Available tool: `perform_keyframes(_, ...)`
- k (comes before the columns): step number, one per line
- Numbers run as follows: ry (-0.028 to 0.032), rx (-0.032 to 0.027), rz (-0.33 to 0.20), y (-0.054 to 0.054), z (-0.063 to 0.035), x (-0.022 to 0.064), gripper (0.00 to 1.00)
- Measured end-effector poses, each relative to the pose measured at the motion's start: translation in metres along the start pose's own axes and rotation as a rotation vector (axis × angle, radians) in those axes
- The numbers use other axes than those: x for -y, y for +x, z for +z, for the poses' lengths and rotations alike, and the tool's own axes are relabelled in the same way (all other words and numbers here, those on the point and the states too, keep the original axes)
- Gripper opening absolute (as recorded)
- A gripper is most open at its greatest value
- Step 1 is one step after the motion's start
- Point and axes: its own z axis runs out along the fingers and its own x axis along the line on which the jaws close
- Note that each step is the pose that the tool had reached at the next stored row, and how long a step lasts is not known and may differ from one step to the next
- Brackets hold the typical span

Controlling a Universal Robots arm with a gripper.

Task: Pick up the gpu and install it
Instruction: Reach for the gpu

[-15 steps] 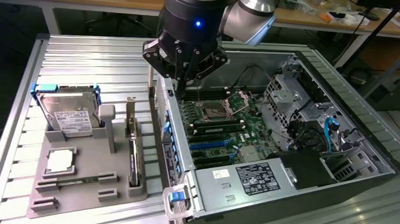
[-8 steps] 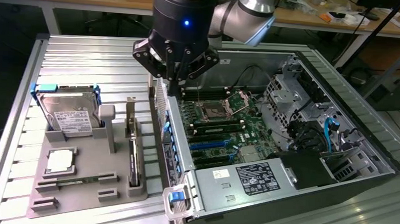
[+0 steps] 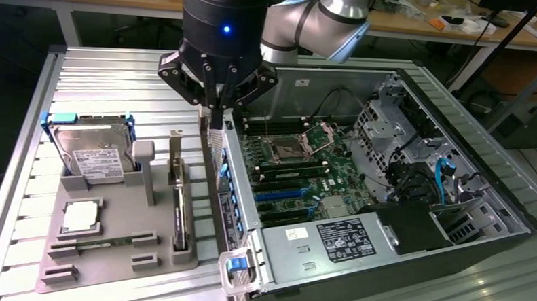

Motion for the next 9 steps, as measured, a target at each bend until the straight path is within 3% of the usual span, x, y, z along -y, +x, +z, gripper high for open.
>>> perform_keyframes(9, 0.0002, 0.0004, 0.008, 0.016, -0.0004, 0.0019, 0.11)
